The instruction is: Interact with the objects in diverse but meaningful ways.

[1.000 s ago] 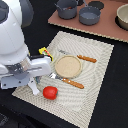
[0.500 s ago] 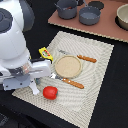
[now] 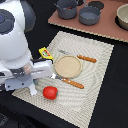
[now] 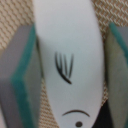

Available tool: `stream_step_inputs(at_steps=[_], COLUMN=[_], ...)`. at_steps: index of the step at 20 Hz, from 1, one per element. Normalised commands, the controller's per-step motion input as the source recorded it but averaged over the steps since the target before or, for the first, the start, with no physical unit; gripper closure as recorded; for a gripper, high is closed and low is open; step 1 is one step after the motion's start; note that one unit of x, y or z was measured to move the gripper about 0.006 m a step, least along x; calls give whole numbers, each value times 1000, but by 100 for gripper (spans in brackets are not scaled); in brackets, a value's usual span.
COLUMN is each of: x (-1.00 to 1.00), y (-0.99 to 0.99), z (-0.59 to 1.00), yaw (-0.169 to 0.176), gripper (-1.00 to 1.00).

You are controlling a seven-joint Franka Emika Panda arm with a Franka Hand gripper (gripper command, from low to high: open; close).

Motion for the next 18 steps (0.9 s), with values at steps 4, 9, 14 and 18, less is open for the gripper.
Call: stream_step_inputs(at_steps=[4, 9, 14, 18], x=[0, -1, 0, -1], y=[169, 571, 792, 894], z=[980, 1000, 954, 605], yaw=[17, 120, 97, 76], gripper=[100, 100, 100, 100])
